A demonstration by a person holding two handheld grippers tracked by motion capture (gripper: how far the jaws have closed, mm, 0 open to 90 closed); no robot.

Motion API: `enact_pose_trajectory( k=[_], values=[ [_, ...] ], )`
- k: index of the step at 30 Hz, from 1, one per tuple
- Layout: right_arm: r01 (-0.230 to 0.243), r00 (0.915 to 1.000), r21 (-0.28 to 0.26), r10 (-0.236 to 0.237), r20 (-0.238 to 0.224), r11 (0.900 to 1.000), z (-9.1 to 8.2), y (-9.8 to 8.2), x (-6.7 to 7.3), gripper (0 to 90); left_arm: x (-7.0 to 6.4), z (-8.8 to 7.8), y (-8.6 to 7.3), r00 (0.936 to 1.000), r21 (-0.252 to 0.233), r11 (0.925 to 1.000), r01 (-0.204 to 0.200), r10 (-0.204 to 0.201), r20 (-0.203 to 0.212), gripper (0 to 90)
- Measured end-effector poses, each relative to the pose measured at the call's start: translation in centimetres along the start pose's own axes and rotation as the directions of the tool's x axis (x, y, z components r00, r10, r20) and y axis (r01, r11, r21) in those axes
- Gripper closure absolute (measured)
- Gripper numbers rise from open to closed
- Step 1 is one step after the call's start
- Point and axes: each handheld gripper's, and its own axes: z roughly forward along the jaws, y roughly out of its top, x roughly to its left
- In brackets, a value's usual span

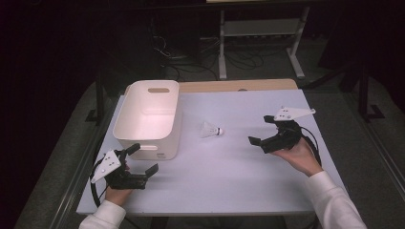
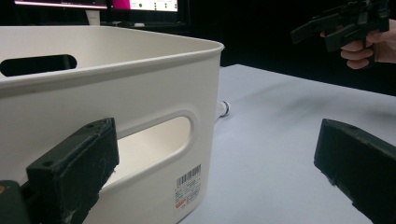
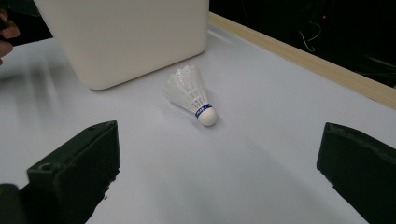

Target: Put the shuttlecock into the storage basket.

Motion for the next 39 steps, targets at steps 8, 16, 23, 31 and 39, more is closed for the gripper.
enact_pose_trajectory(
  k=[8, 16, 23, 31, 39],
  values=[
    [0.020, 0.9997, 0.022, -0.020, -0.011, 1.000, 0.9, 0.9, 0.1, 0.0, 0.0, 0.0, 0.0, 1.0000, 0.000, 1.0000, -0.003, 0.003, 0.001, 0.0],
    [0.026, 0.9995, 0.041, -0.025, -0.019, 0.999, 2.2, 1.6, 0.0, 0.0, 0.0, 0.0, 0.0, 1.0000, -0.001, 1.0000, -0.003, 0.003, 0.004, 0.0],
    [0.042, 0.9989, 0.050, -0.041, -0.021, 0.998, 3.5, 2.3, -0.2, 0.0, -0.1, 0.0, 0.0, 0.9999, -0.003, 1.0000, 0.002, -0.002, 0.015, 0.0],
    [0.035, 0.9987, 0.076, -0.032, -0.039, 0.997, 4.7, 2.4, -0.8, 0.0, 0.1, -0.1, 0.1, 0.9997, 0.008, 0.9998, -0.019, 0.019, 0.013, 0.0],
    [0.027, 0.9986, 0.076, -0.024, -0.048, 0.997, 5.6, 2.7, -1.9, 0.0, 0.1, -0.2, 0.1, 0.9998, 0.004, 0.9999, -0.014, 0.014, 0.012, 0.0]
  ],
)
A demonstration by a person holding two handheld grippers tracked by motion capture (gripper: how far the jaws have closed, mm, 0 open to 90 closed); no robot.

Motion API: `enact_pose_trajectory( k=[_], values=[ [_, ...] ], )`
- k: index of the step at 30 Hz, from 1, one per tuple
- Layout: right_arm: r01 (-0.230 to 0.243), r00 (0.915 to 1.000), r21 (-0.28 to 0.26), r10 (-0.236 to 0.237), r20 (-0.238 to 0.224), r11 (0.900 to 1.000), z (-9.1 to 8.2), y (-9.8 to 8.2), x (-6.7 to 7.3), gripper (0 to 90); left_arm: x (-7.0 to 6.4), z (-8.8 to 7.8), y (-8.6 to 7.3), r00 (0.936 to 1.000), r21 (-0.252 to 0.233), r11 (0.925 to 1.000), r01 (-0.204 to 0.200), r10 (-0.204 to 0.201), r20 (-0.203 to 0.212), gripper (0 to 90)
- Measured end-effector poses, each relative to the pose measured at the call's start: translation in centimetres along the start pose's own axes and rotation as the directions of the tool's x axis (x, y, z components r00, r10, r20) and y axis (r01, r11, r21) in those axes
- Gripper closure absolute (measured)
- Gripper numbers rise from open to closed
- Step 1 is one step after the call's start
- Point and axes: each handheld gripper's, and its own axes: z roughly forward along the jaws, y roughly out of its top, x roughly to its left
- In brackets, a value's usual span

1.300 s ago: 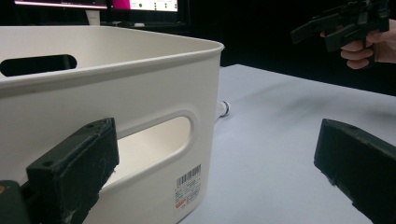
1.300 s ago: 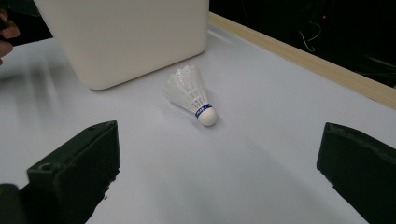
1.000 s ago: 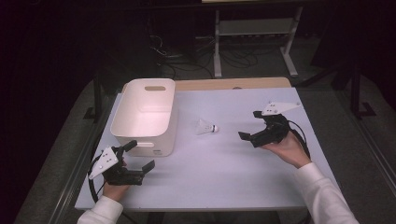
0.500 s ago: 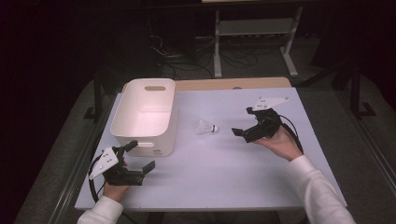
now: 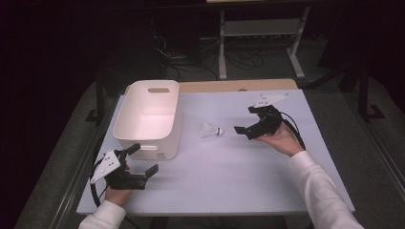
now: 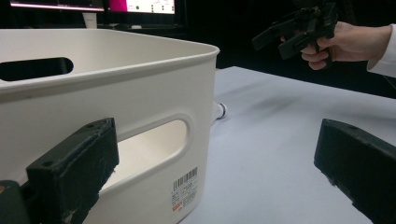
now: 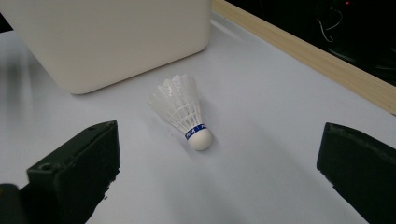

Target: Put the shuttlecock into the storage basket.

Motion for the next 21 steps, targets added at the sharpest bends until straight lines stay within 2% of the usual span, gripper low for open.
enact_pose_trajectory(
  k=[3, 11, 18, 21],
  values=[
    [-0.002, 1.0000, 0.008, 0.002, -0.005, 1.000, 0.3, 0.2, 0.0, 0.0, 0.0, 0.0, 0.0, 1.0000, -0.001, 1.0000, -0.002, 0.002, -0.002, 0.0],
    [0.027, 0.9995, 0.034, -0.026, -0.019, 0.999, 1.2, 1.0, 0.0, 0.0, -0.1, -0.1, 0.1, 1.0000, -0.005, 1.0000, 0.003, -0.003, 0.004, 0.0],
    [0.036, 0.9979, 0.040, -0.033, -0.055, 0.999, 1.9, 1.3, 0.3, 0.0, -0.1, -0.1, 0.1, 0.9999, -0.004, 1.0000, -0.001, 0.001, 0.010, 0.0],
    [0.052, 0.9967, 0.065, -0.048, -0.066, 0.997, 2.6, 1.4, 0.4, 0.0, -0.1, -0.1, 0.1, 0.9999, -0.007, 1.0000, 0.000, 0.000, 0.011, 0.0]
  ],
)
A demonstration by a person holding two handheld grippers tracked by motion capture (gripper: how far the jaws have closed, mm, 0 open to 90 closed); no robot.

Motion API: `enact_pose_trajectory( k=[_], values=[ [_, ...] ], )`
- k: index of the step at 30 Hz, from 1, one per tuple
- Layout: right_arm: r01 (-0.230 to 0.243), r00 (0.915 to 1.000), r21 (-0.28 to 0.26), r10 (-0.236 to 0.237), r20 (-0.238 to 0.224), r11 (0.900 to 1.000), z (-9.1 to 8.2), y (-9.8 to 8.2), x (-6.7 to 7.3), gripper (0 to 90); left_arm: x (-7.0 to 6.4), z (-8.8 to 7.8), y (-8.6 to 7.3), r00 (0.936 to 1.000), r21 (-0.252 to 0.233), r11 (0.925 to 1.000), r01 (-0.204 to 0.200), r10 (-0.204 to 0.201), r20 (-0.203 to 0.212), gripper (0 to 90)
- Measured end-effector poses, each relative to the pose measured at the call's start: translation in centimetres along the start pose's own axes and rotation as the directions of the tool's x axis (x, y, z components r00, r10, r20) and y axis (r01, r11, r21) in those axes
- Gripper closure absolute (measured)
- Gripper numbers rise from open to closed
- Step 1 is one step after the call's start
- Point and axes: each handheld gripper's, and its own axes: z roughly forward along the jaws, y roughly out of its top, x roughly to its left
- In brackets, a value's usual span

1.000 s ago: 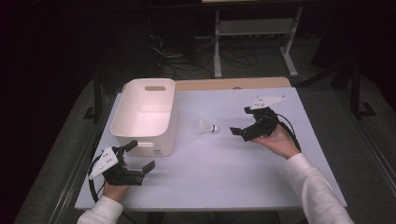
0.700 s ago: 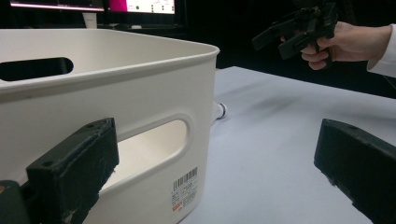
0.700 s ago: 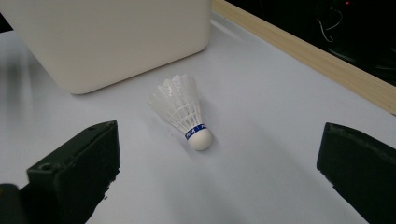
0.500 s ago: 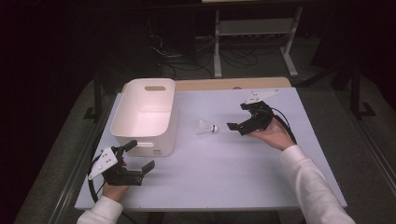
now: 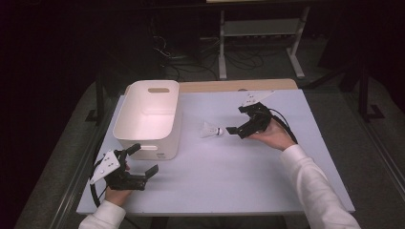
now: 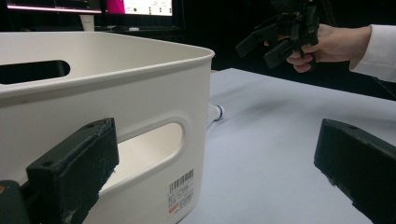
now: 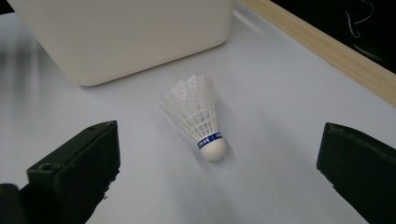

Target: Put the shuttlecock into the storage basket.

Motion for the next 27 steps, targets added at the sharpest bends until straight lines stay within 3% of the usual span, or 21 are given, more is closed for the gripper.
enact_pose_trajectory(
  k=[27],
  values=[
    [-0.002, 0.9983, 0.088, 0.007, -0.058, 0.996, 3.9, -0.9, -0.3, 0.0, 0.0, -0.1, 0.0, 1.0000, -0.007, 1.0000, 0.006, -0.006, -0.001, 0.0]
  ],
)
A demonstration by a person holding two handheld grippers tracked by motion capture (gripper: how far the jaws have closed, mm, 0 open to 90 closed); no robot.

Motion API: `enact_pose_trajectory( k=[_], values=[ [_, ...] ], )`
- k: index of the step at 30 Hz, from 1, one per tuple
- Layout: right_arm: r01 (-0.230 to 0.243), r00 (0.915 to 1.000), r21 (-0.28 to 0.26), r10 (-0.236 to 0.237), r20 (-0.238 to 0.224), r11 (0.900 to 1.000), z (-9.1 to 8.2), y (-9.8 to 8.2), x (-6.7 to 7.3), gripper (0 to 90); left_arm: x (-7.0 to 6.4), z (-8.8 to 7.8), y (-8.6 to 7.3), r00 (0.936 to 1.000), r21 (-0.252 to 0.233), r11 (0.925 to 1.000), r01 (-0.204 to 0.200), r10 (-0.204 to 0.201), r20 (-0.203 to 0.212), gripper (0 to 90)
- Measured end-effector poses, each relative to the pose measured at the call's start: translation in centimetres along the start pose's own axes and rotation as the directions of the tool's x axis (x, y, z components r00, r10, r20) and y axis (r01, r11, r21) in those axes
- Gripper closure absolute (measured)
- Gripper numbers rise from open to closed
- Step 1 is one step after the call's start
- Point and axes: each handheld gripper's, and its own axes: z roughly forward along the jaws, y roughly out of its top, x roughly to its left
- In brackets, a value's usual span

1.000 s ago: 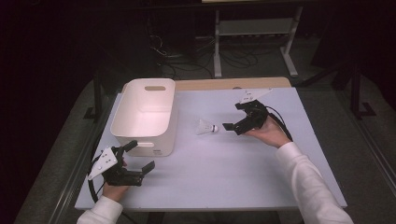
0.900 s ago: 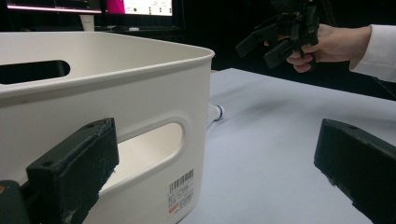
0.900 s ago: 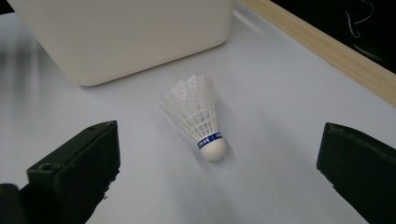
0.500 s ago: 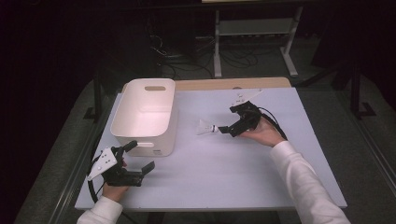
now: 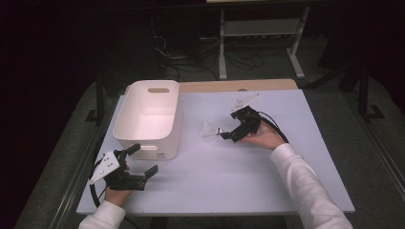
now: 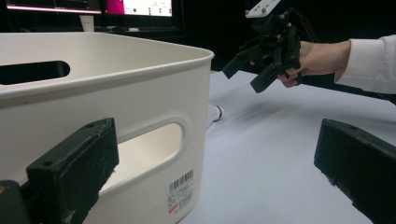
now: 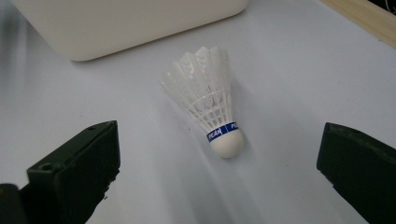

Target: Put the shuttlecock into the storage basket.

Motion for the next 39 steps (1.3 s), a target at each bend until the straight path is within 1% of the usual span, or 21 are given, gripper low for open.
enact_pose_trajectory(
  k=[6, 15, 16, 20, 21, 23, 24, 25, 27, 29, 30, 33, 34, 35, 36, 38, 39],
  values=[
    [0.003, 0.9999, 0.005, -0.003, -0.011, 1.000, 0.6, -0.1, 0.0, 0.0, 0.1, -0.1, 0.0, 1.0000, 0.001, 1.0000, -0.006, 0.006, 0.000, 0.0],
    [0.017, 0.9998, 0.026, -0.017, -0.009, 1.000, 1.3, 0.2, -0.1, 0.0, 0.1, -0.1, 0.0, 1.0000, 0.001, 1.0000, -0.004, 0.004, 0.000, 0.0],
    [0.034, 0.9994, 0.032, -0.034, 0.000, 0.999, 1.4, 0.3, -0.2, 0.0, 0.1, -0.1, 0.0, 1.0000, -0.001, 1.0000, -0.002, 0.002, 0.000, 0.0],
    [0.043, 0.9991, 0.039, -0.043, -0.002, 0.998, 1.8, 0.6, -0.1, 0.0, 0.1, -0.1, 0.0, 1.0000, -0.005, 1.0000, 0.004, -0.004, 0.001, 0.0],
    [0.049, 0.9988, 0.041, -0.048, -0.002, 0.998, 1.9, 0.6, -0.1, 0.0, 0.1, -0.1, 0.0, 1.0000, -0.002, 1.0000, 0.001, -0.001, 0.002, 0.0],
    [0.031, 0.9994, 0.040, -0.031, -0.015, 0.999, 2.0, 0.7, 0.0, 0.0, 0.1, -0.1, 0.0, 1.0000, 0.000, 1.0000, 0.000, 0.000, 0.003, 0.0],
    [0.052, 0.9987, 0.045, -0.051, -0.006, 0.998, 2.1, 0.6, -0.2, 0.0, 0.1, -0.1, 0.0, 1.0000, -0.004, 1.0000, 0.003, -0.003, 0.003, 0.0],
    [0.045, 0.9990, 0.045, -0.044, -0.009, 0.998, 2.2, 0.6, -0.2, 0.0, 0.1, -0.1, 0.0, 1.0000, -0.001, 1.0000, 0.000, 0.000, 0.003, 0.0],
    [0.048, 0.9988, 0.051, -0.048, -0.008, 0.998, 2.4, 0.6, -0.3, 0.0, 0.1, -0.1, 0.0, 1.0000, -0.003, 1.0000, 0.001, -0.001, 0.003, 0.0],
    [0.041, 0.9992, 0.054, -0.041, -0.005, 0.998, 2.6, 0.6, -0.4, 0.0, 0.1, -0.1, 0.0, 1.0000, -0.005, 1.0000, 0.002, -0.002, 0.002, 0.0],
    [0.050, 0.9987, 0.058, -0.050, -0.003, 0.997, 2.7, 0.6, -0.5, 0.0, 0.1, -0.1, 0.0, 1.0000, -0.005, 1.0000, 0.005, -0.005, 0.001, 0.0],
    [0.049, 0.9988, 0.071, -0.049, -0.004, 0.996, 2.9, 0.6, -0.5, 0.0, 0.1, -0.1, 0.0, 1.0000, -0.002, 1.0000, 0.002, -0.002, 0.002, 0.0],
    [0.063, 0.9980, 0.079, -0.063, -0.001, 0.995, 2.9, 0.6, -0.7, 0.0, 0.1, -0.1, 0.0, 1.0000, -0.002, 1.0000, 0.002, -0.002, 0.002, 0.0],
    [0.053, 0.9986, 0.082, -0.054, -0.001, 0.995, 3.0, 0.7, -0.6, 0.0, 0.1, -0.1, 0.0, 1.0000, -0.002, 1.0000, -0.001, 0.001, 0.003, 0.0],
    [0.067, 0.9978, 0.085, -0.067, -0.002, 0.994, 3.1, 0.8, -0.8, 0.0, 0.1, -0.1, 0.0, 1.0000, -0.001, 1.0000, 0.000, 0.000, 0.003, 0.0],
    [0.053, 0.9986, 0.092, -0.053, -0.006, 0.994, 3.2, 0.9, -0.8, 0.0, 0.1, -0.1, 0.0, 1.0000, -0.006, 1.0000, 0.003, -0.003, 0.005, 0.0],
    [0.064, 0.9979, 0.094, -0.064, -0.004, 0.994, 3.4, 0.9, -0.9, 0.0, 0.1, -0.1, 0.0, 1.0000, -0.003, 1.0000, 0.000, 0.000, 0.006, 0.0]
  ],
)
